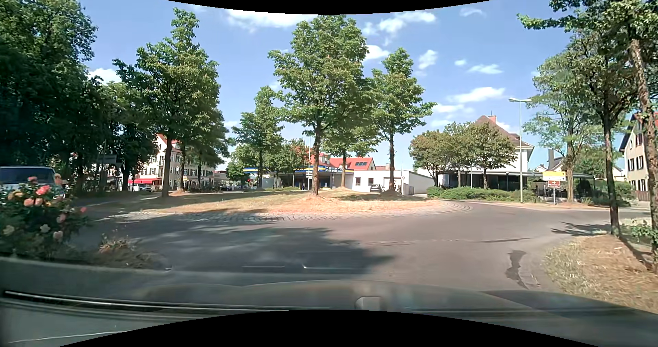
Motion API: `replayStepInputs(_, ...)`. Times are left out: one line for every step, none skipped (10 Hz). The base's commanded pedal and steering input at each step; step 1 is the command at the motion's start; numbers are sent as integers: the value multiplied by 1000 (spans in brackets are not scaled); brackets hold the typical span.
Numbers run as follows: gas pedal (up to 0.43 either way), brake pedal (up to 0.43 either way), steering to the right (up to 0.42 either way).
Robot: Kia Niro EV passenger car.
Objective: Follow the waypoints while adhering to traffic rules and regulations
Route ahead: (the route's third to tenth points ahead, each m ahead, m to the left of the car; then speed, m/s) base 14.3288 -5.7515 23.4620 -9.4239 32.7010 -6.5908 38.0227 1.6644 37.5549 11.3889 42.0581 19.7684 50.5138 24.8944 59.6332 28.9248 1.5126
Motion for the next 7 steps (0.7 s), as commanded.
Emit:
replayStepInputs(0,226,62)
replayStepInputs(0,226,62)
replayStepInputs(0,220,62)
replayStepInputs(0,195,63)
replayStepInputs(0,171,64)
replayStepInputs(0,152,64)
replayStepInputs(0,152,64)
